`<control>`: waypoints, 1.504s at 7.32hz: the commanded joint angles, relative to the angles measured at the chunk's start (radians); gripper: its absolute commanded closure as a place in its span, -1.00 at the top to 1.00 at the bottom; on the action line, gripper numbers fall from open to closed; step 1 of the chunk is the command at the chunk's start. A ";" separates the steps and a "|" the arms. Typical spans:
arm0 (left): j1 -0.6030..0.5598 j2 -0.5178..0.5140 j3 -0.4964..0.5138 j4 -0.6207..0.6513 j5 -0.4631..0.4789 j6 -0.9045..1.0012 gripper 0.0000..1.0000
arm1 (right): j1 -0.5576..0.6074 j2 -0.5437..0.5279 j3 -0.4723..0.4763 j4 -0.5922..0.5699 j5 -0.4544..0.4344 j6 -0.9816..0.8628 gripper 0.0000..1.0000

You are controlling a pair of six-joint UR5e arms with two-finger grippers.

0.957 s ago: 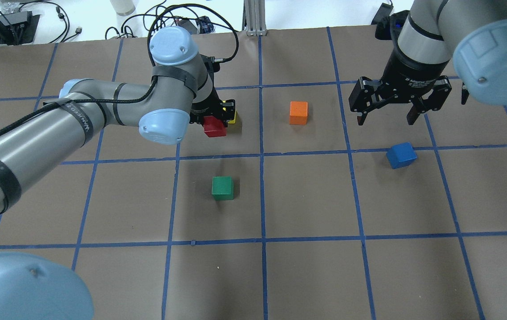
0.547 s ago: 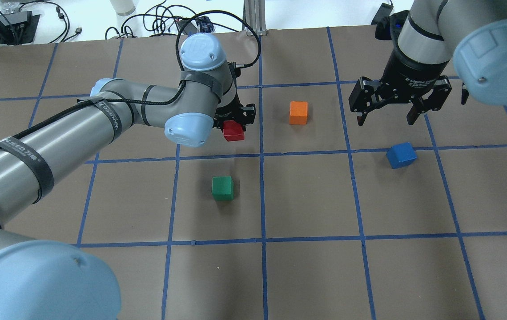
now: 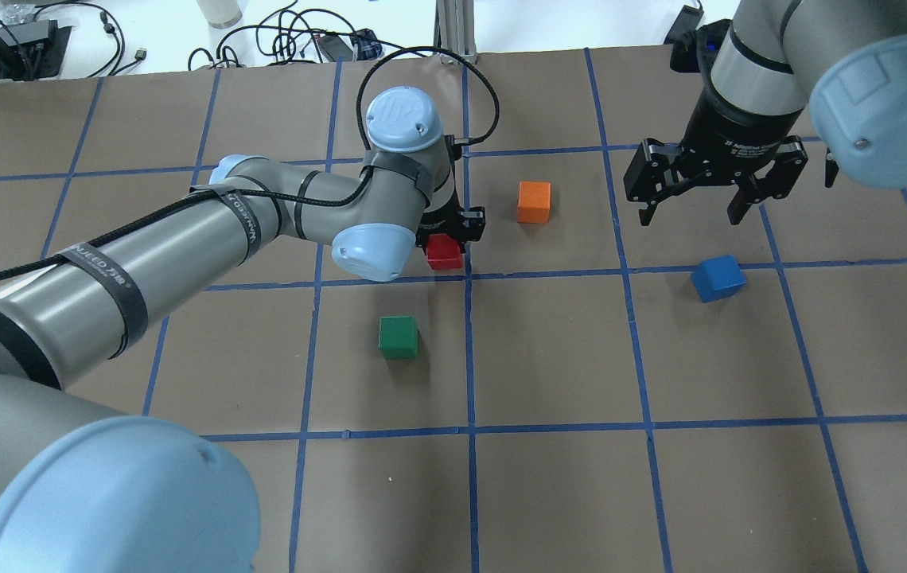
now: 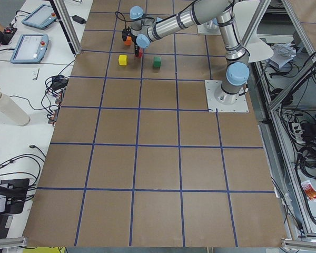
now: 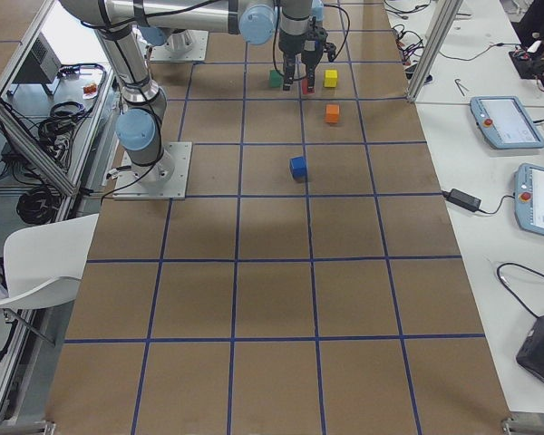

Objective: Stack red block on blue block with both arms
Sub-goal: 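Carry the red cube with the left gripper toward the table center, then release the red cube and raise the left gripper away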

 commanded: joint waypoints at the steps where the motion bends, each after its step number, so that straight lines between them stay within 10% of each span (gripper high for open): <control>1: -0.041 -0.015 -0.013 0.020 0.003 -0.003 0.04 | 0.000 0.000 0.000 0.000 0.000 0.000 1.00; 2: -0.041 -0.012 -0.004 0.020 0.003 -0.003 0.99 | 0.000 0.000 0.000 0.000 0.002 0.000 1.00; 5: 0.099 0.133 -0.012 -0.056 -0.025 0.120 1.00 | 0.000 0.000 0.000 0.000 0.003 -0.002 1.00; 11: 0.390 0.598 0.003 -0.675 -0.007 0.486 1.00 | 0.006 0.072 0.026 -0.015 0.022 0.009 1.00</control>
